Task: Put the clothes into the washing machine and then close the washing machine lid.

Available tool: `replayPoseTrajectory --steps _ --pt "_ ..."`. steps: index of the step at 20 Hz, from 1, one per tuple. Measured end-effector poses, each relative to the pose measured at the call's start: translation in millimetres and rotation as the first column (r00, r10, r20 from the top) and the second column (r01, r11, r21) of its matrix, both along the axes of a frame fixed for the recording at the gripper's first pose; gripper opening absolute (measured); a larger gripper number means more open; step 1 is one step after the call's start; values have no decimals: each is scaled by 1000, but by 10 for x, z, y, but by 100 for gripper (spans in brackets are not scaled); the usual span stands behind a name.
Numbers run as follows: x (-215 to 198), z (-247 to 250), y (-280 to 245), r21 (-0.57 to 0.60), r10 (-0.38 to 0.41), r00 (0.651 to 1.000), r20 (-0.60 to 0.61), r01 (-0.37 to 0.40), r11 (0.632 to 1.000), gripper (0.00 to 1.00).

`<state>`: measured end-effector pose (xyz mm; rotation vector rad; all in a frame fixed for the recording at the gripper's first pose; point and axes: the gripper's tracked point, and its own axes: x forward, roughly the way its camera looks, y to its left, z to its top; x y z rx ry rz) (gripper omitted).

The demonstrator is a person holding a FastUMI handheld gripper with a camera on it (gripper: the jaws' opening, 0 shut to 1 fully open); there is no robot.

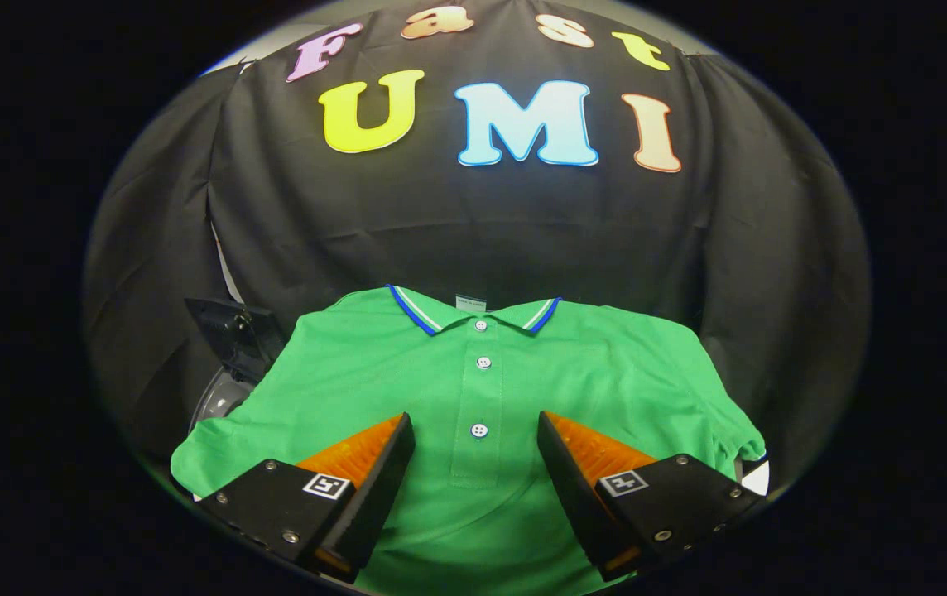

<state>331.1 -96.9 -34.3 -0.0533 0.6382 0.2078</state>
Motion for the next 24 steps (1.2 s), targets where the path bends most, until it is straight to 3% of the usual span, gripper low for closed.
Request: replayPoseTrajectory --steps 5,7,10,13,18,24 --pt "-18 10 70 5 -30 999 -19 30 1000 78" --pt "-24 10 144 6 -1 1000 -26 1 1000 61" --pt "-42 33 204 21 16 1000 -10 -16 1000 28" --pt "-52 69 197 75 -41 999 11 40 996 1" --pt "-86 282 257 142 -108 993 45 101 985 0" --pt "-189 683 388 143 -137 979 150 116 983 0"
